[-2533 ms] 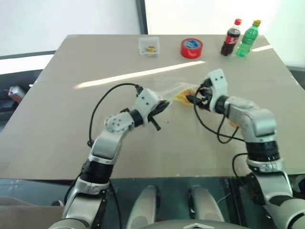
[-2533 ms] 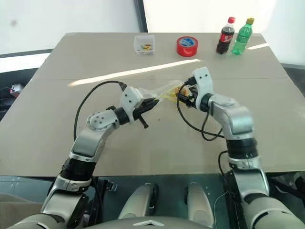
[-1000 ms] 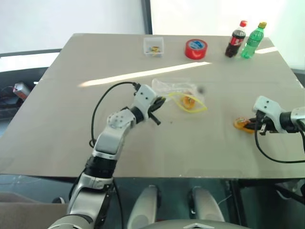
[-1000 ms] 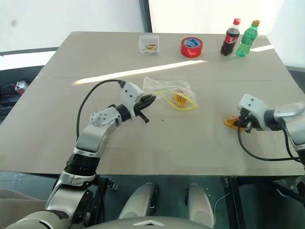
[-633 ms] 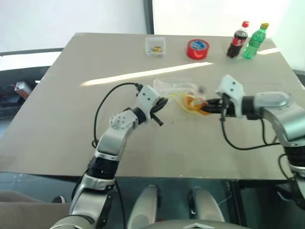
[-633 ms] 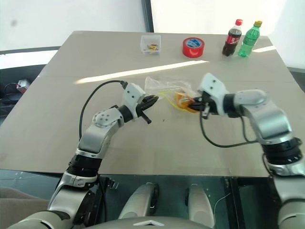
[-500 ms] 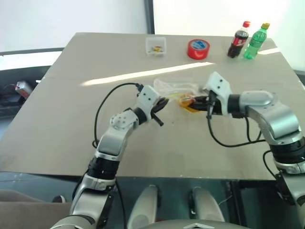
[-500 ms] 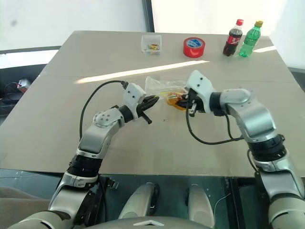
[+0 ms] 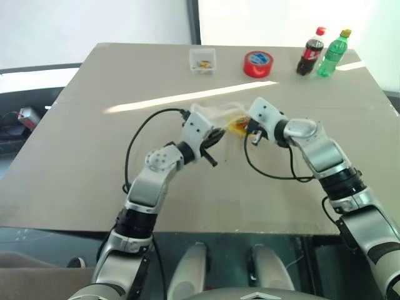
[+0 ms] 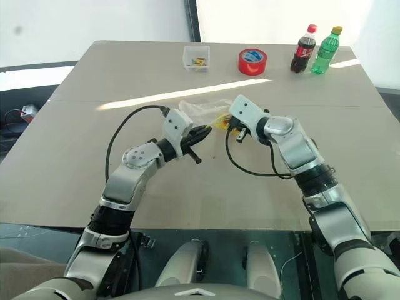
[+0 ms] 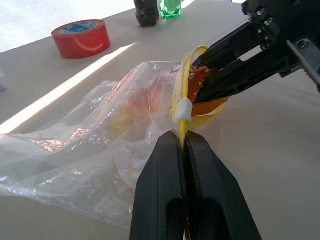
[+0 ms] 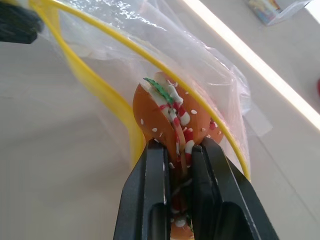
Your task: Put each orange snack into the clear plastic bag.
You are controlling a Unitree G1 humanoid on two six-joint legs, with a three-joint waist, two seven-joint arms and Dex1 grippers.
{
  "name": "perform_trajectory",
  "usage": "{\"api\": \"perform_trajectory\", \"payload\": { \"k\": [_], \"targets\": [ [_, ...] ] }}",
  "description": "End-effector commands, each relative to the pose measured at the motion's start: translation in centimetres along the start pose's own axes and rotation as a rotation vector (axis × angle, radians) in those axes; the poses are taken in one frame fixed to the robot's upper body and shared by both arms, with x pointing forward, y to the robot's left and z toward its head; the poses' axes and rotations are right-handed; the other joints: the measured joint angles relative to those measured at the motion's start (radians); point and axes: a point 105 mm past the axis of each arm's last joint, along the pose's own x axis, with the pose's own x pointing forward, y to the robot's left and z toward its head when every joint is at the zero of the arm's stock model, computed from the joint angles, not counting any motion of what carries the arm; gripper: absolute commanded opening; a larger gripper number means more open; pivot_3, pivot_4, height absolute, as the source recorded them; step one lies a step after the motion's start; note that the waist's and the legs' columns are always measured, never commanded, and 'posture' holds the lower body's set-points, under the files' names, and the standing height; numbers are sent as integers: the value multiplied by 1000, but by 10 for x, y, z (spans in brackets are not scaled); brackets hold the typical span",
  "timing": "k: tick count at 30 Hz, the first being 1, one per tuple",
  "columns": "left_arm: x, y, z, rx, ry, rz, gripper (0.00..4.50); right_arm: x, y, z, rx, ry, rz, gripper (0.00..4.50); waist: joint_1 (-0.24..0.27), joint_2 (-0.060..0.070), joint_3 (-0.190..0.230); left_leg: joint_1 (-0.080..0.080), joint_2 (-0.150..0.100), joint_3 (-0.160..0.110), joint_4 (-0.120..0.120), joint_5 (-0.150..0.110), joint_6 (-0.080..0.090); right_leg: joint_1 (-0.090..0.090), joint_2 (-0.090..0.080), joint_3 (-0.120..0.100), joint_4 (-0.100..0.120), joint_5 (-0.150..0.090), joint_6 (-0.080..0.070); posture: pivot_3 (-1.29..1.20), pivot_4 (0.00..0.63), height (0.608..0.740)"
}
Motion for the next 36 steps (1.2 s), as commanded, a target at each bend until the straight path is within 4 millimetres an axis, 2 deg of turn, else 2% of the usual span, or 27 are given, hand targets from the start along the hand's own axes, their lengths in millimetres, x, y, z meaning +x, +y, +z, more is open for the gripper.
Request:
{"api": "perform_trajectory", "payload": {
  "k": [1,5,9,16,18,19,21,24,25,29,36],
  "targets": [
    [-1,-4,13,32,-41,-24,0,2,-7,28,-30,-109,-50,58,-2,0,0,0,0,0,0,0,0,0,0,0,0,0,0,0,150,740],
    [0,-9,13,31,-46,-56,0,6,-1,53,40,-222,-38,58,-12,0,0,1,1,0,-1,0,0,0,1,1,1,0,0,0,150,740],
    [3,-17,19,24,-82,-100,0,10,9,57,24,-241,11,58,-12,0,0,1,0,0,-1,0,0,0,0,1,1,0,0,0,150,740],
    [-1,-30,25,15,-133,-190,0,1,13,80,118,-319,71,58,-19,0,0,1,0,-1,-1,0,0,0,1,1,1,0,0,0,150,740],
    [-1,-32,25,8,-139,-201,0,1,14,79,133,-316,82,1067,-20,0,0,1,0,-1,-1,0,0,0,0,1,1,0,0,0,150,740],
    [-2,-34,24,5,-141,-209,0,2,15,77,139,-306,87,1376,-20,0,0,1,0,0,-1,0,0,0,0,1,1,0,0,0,150,740],
    [-3,-37,23,-3,-145,-221,0,3,16,73,153,-294,92,2314,-21,0,0,1,0,0,-1,0,0,0,0,1,1,0,0,0,150,740],
    [-4,-34,23,-27,-155,-203,0,3,17,65,178,-272,106,3833,-21,0,0,1,0,0,-1,0,0,0,0,1,1,0,0,0,150,740],
    [-5,-31,24,-44,-162,-183,0,2,18,62,179,-260,121,4114,-21,0,0,1,0,0,-1,0,0,0,0,1,1,0,0,0,150,740],
    [-10,-14,25,-145,-203,-92,0,-13,16,56,233,-260,169,4114,-19,1,0,1,0,0,-1,0,0,0,0,1,1,0,0,0,150,740],
    [-13,-2,33,-300,-281,-8,0,-39,14,53,304,-291,250,4114,-23,1,0,1,0,0,-1,0,0,0,0,1,1,0,0,0,150,740]
  ]
}}
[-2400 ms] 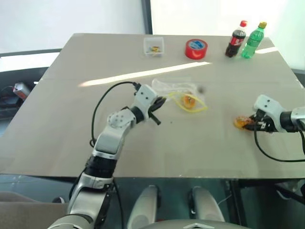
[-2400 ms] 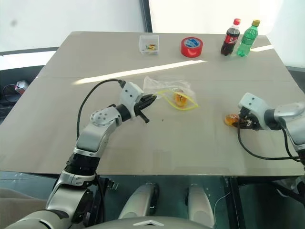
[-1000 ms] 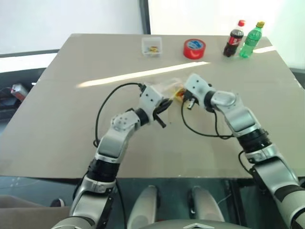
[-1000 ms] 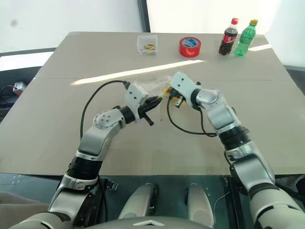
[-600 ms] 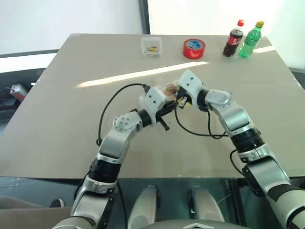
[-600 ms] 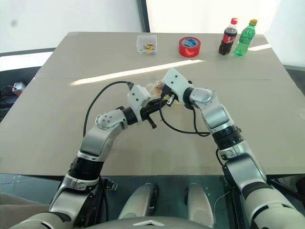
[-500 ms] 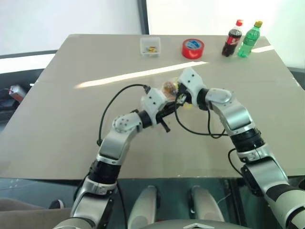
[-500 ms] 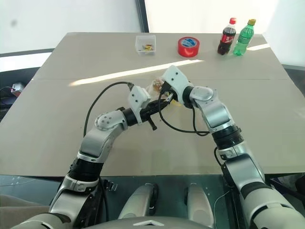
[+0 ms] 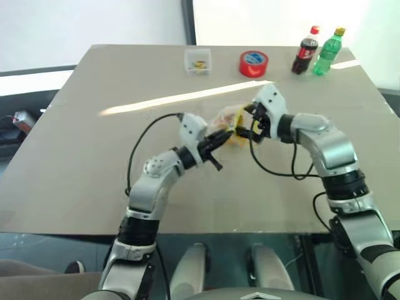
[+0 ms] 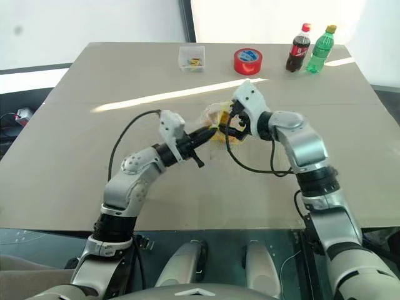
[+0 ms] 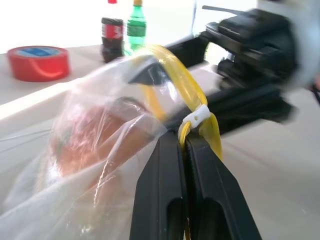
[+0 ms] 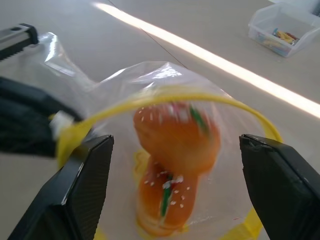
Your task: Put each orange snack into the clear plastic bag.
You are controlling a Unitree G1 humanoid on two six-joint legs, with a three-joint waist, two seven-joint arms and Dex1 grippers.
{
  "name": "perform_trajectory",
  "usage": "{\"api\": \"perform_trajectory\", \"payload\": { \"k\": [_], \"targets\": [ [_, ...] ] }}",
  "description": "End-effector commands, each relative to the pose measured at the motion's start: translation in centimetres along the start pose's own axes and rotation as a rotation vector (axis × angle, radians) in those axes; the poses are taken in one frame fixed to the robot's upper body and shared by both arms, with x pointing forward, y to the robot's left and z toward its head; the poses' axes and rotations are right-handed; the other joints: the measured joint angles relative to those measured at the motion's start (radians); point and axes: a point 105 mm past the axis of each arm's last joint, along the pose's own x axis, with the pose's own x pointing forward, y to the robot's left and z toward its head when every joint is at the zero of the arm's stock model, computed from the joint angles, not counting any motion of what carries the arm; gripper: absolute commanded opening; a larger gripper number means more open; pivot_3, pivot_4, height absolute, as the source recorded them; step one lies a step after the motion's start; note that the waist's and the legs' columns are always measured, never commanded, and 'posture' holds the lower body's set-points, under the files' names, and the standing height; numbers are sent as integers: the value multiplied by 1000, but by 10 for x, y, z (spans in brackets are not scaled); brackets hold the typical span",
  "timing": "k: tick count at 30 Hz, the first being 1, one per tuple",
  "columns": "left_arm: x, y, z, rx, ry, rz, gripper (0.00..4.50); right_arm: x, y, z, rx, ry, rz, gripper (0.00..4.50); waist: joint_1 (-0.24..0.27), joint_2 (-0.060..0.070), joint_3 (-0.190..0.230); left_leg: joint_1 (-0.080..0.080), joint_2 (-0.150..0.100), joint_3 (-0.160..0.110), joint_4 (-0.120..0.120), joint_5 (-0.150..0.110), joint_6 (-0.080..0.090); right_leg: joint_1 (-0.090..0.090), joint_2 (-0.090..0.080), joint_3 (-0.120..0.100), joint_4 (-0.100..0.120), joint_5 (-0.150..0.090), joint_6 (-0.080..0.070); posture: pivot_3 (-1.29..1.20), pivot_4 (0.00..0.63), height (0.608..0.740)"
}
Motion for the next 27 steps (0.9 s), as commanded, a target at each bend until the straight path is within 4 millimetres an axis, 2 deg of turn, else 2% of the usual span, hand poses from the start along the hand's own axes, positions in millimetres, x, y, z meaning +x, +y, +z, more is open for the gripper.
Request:
{"api": "perform_trajectory", "payload": {
  "k": [1,4,8,14,16,23,27],
  "targets": [
    [0,-3,18,-31,-82,17,0,-11,9,17,-8,-64,57,4114,0,0,0,0,0,0,0,0,0,0,0,0,0,0,0,0,150,740],
    [-1,-3,19,-38,-85,30,0,-21,4,17,6,-70,42,4114,2,0,0,0,0,0,0,0,0,0,0,0,0,0,0,0,150,740],
    [-4,-5,16,-49,-79,40,0,-28,-22,2,-4,2,-87,4114,3,0,0,0,0,0,0,0,0,0,0,0,0,0,0,0,150,740],
    [-7,-2,14,-49,-69,49,0,-43,-29,-27,-229,199,-37,4114,4,0,0,0,0,2,0,0,0,0,0,0,-1,0,0,0,150,740],
    [-7,-1,14,-49,-68,50,0,-38,-33,-31,-314,216,-45,4114,-1,0,0,0,0,4,0,0,0,0,0,0,-1,0,0,0,150,740],
    [-8,-6,10,-44,-44,21,0,-2,-48,-30,-610,209,-78,4114,-2,0,0,1,1,7,0,0,0,0,1,1,0,0,0,0,150,740],
    [-8,-6,10,-40,-37,15,0,12,-47,-23,-669,167,-51,4114,2,0,0,0,0,7,0,0,0,0,0,1,-1,0,0,0,150,740]
  ]
}}
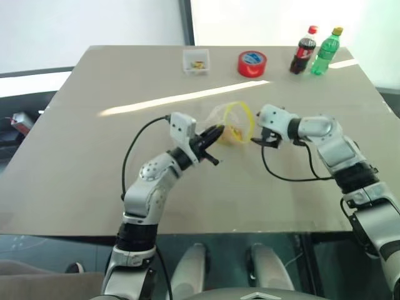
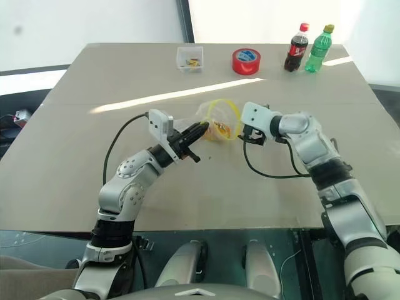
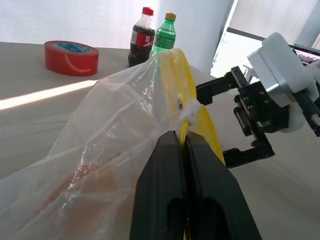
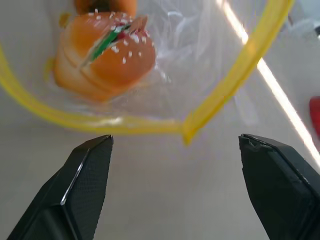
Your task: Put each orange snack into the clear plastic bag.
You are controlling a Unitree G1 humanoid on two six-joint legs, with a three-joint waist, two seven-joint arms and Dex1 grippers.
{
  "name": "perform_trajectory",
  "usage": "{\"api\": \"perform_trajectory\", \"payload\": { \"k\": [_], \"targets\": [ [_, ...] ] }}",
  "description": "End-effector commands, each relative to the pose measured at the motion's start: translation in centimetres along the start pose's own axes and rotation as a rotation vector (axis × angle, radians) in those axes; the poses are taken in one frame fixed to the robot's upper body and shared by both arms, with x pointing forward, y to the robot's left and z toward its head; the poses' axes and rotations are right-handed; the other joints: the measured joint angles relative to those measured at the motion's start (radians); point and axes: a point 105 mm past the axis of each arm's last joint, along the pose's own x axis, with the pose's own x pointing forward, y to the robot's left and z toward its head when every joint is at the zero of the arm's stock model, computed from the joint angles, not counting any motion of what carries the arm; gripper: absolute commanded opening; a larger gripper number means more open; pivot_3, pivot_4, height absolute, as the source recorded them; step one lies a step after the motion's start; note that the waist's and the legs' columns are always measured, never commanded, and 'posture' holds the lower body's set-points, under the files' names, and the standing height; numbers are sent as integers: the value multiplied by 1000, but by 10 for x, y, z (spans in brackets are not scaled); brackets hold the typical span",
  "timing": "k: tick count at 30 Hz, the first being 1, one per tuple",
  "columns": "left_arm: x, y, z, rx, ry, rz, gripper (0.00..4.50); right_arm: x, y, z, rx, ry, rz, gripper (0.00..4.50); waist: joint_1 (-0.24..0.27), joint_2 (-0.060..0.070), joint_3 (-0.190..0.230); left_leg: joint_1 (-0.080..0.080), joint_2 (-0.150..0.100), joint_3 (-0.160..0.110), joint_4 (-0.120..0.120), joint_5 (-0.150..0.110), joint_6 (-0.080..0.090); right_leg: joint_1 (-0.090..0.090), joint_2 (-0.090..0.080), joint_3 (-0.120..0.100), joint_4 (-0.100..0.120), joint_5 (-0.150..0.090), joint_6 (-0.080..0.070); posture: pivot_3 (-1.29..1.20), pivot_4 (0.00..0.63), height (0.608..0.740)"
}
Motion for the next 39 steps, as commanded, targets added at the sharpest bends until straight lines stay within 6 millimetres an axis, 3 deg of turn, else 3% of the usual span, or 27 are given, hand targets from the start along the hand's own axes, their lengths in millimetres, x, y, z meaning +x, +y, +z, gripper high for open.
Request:
{"api": "perform_trajectory", "payload": {
  "k": [1,3,12,20,26,32,34,38,39],
  "targets": [
    [-1,-8,13,29,-41,-35,0,2,-12,17,-77,-68,-22,4114,2,0,0,0,0,0,0,0,0,0,0,0,0,0,0,0,150,740],
    [-1,-7,12,32,-39,-34,0,3,-11,22,-95,-97,-8,4114,3,0,0,0,0,-1,0,0,0,0,0,0,0,0,0,0,150,740],
    [-4,-8,9,35,-23,-36,0,1,-3,19,-122,-117,46,47,0,0,0,0,0,-5,0,0,0,0,0,0,0,0,0,0,150,740],
    [-3,-7,9,46,-18,-46,0,-7,-17,11,-97,-82,-17,47,0,0,0,0,0,-5,0,0,0,0,0,0,0,0,0,0,150,740],
    [0,-6,27,157,-26,-68,0,-55,-47,9,-102,-3,-93,47,11,1,1,0,-1,-5,0,0,0,0,-1,0,0,0,0,0,150,740],
    [13,-4,39,457,40,-104,0,-106,-68,21,-131,92,-164,47,19,1,1,0,0,-4,-1,0,0,0,0,0,-1,0,0,0,150,740],
    [21,-5,46,532,32,-114,0,-116,-74,25,-145,115,-201,47,20,1,1,0,0,-3,-1,0,0,0,0,0,-1,0,0,0,150,740],
    [34,-7,48,580,23,-133,0,-123,-64,24,-150,155,-160,47,23,1,1,-1,0,0,-1,0,0,0,-1,-1,-1,0,0,0,150,740],
    [35,-7,43,573,30,-141,0,-123,-62,24,-146,160,-153,621,22,1,1,-1,0,0,-1,0,0,0,-1,-1,-2,0,0,0,150,740]
  ]
}}
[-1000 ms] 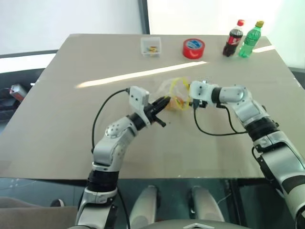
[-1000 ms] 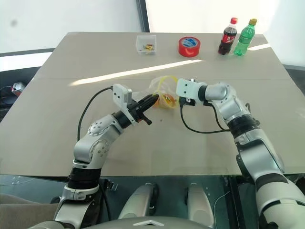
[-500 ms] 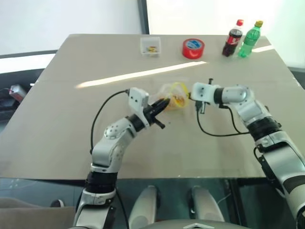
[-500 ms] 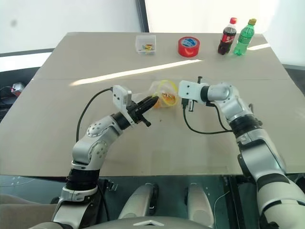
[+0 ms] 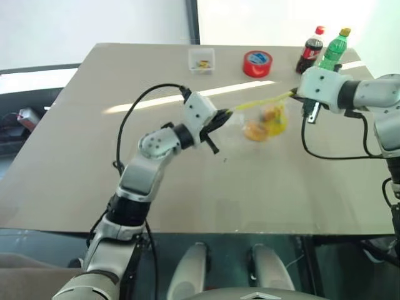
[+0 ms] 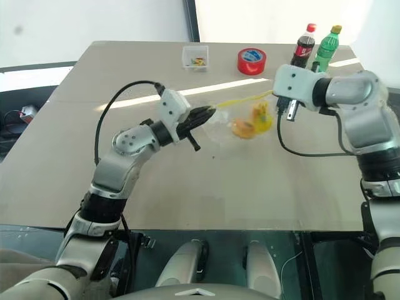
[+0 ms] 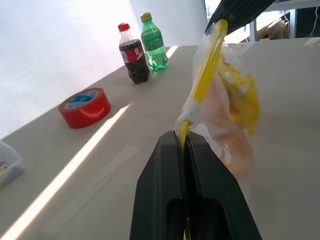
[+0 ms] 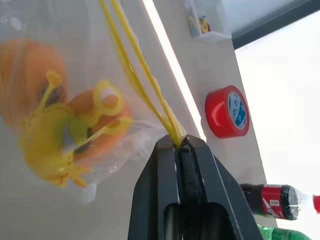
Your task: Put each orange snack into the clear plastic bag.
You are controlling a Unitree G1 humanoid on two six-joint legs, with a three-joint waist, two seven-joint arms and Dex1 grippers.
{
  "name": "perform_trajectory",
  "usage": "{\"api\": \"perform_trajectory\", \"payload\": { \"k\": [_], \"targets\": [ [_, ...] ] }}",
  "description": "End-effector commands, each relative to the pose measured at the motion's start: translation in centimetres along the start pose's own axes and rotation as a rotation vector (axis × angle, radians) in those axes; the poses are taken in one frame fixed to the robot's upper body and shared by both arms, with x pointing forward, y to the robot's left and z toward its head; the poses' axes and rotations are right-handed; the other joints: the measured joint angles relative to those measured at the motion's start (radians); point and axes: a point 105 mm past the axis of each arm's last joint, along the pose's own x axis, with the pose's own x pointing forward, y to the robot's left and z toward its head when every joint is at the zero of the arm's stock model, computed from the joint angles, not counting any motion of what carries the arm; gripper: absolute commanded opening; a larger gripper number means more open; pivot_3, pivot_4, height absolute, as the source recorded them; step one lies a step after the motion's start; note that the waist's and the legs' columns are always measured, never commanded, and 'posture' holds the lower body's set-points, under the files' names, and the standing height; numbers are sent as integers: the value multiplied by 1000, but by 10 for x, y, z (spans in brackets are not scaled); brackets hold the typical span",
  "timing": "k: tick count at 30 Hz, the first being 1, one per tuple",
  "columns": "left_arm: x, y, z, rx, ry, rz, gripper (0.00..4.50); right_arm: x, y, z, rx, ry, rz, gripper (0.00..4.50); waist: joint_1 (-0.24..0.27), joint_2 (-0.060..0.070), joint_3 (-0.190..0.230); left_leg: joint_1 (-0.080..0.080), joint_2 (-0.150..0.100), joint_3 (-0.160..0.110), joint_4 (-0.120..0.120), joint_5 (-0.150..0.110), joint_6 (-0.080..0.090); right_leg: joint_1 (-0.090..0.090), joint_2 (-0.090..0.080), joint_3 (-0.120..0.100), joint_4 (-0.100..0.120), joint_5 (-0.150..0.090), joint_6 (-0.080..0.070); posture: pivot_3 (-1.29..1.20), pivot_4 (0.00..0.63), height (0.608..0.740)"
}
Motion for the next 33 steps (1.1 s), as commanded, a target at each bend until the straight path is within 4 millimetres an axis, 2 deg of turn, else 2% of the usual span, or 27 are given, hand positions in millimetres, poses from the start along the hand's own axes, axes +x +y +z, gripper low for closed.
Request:
{"api": "perform_trajectory", "payload": {
  "k": [1,4,6,10,14,17,20,24,28,33],
  "targets": [
    [6,-6,-1,16,-19,-23,0,-12,-4,5,-11,9,-21,872,-2,0,0,0,0,0,0,0,0,0,0,0,0,0,0,0,150,740],
    [9,-11,-7,21,-6,-40,0,-17,6,3,0,35,16,2373,0,0,0,0,0,0,0,0,0,0,0,1,0,0,0,0,150,740],
    [10,-14,-10,53,2,-53,0,-23,11,5,3,37,35,2373,1,0,0,-1,0,0,0,0,0,-1,0,0,-1,0,0,0,150,740],
    [11,-12,-1,97,-16,-59,0,-35,24,26,33,-22,105,2373,-1,0,0,-2,0,-1,0,0,0,-1,0,0,-1,0,0,0,150,740],
    [9,-14,0,181,-4,-85,0,-13,37,57,-26,-147,115,2373,-5,0,0,-1,1,-3,0,0,0,-1,0,0,0,0,0,0,150,740],
    [10,-17,2,245,1,-109,0,1,37,70,-91,-192,87,2373,-5,0,0,0,1,-1,0,0,0,-1,1,0,1,0,0,0,150,740],
    [11,-20,5,307,10,-139,0,12,38,77,-157,-222,73,2373,3,0,0,-1,0,-1,1,0,0,-1,0,-1,1,0,0,0,150,740],
    [11,-22,9,373,19,-165,0,23,51,88,-216,-273,116,2373,1,0,0,-1,0,-1,1,0,0,0,0,-1,0,0,0,0,150,740],
    [9,-22,6,468,58,-187,0,27,57,93,-257,-292,140,2373,0,0,0,-1,0,-1,1,0,0,-1,0,-1,0,0,0,0,150,740],
    [11,-20,13,474,45,-178,0,30,61,92,-287,-293,157,2373,0,0,0,-1,0,-1,1,0,0,0,0,-2,0,0,0,0,150,740]
  ]
}}
